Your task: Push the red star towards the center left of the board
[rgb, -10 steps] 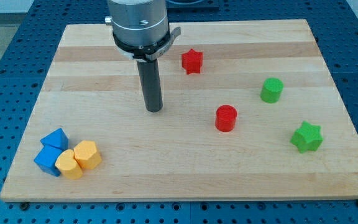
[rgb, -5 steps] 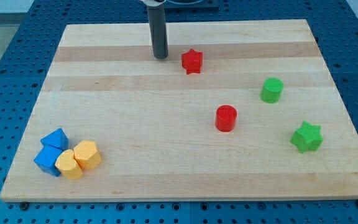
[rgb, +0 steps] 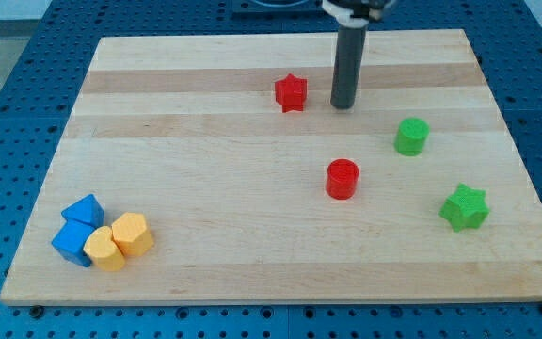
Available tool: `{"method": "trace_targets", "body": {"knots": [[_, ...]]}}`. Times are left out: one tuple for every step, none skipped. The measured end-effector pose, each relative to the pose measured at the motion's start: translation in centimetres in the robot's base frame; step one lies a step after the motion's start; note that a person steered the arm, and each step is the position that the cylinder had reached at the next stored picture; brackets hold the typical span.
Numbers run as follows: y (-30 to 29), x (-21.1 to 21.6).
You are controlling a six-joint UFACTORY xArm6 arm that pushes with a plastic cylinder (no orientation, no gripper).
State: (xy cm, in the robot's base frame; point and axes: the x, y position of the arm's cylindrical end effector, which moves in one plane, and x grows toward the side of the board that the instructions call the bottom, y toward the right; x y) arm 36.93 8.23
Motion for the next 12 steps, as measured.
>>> {"method": "trace_targets", "body": {"knots": [[0.0,0.6],[-0.4,-0.8],[-2.1,-3.8],[-3.7,-6.0],[-5.7,-6.1],[-8.8,-5.8],[-11.5,-5.3],[-11.2,-5.6],[-6.9,-4.9],[-5.2,-3.4],[-5.2,-3.4],[-5.2,-1.3]]}}
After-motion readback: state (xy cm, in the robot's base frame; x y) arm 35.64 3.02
